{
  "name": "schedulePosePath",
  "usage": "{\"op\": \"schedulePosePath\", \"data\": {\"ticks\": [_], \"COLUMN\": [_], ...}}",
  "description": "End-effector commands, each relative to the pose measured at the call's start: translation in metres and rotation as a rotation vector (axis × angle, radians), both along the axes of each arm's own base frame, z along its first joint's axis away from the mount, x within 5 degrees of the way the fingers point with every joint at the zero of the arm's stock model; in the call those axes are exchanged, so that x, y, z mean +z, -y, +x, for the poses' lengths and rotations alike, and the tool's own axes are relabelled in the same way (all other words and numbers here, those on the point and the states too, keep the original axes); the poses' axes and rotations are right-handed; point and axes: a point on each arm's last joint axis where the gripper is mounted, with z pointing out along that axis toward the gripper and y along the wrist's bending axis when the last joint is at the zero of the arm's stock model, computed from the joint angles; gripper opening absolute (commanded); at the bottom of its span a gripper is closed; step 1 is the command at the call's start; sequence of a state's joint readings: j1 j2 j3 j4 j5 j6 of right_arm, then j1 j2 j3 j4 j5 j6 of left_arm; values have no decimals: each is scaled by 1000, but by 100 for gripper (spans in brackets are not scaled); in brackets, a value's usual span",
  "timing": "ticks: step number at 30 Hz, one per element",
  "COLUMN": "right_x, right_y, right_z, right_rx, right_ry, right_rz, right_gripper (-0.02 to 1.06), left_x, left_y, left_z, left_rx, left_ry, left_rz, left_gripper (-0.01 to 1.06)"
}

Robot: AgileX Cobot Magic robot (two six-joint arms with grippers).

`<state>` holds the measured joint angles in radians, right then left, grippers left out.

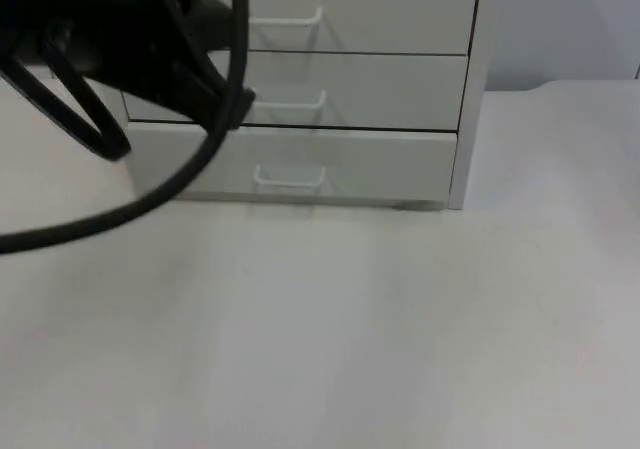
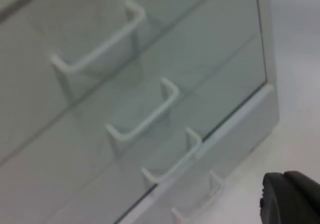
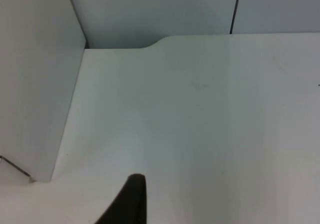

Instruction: Open the drawer with the left hand, place the block into the drawer with the right hand, then close the drawer with the left hand.

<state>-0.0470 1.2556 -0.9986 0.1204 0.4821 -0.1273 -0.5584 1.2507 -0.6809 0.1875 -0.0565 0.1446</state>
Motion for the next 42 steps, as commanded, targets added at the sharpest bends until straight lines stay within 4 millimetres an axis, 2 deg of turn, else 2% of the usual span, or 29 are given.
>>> {"op": "schedulePosePath", "data": {"ticks": [1,6,11,12,16,21,31,42], "right_x": [0,0,0,0,0,0,0,0], "right_y": [0,0,0,0,0,0,0,0], "right_z": [0,0,0,0,0,0,0,0], "right_rx": [2,2,1,1,1,1,1,2], "right_ry": [6,6,10,10,10,10,9,6], "right_rz": [-5,-5,-6,-6,-6,-6,-5,-5], "right_gripper": [105,105,105,105,105,105,105,105], "left_x": [13,34,65,65,94,109,137,149], "left_y": [-2,-10,-46,-46,-69,-84,-90,-98], "left_z": [-3,-12,-18,-18,-29,-37,-52,-68], "left_rx": [10,27,234,234,352,386,311,331], "left_ry": [31,62,40,40,47,71,241,324], "left_rz": [-45,-74,-143,-143,-324,-370,-240,-240], "left_gripper": [0,0,0,0,0,0,0,0]}}
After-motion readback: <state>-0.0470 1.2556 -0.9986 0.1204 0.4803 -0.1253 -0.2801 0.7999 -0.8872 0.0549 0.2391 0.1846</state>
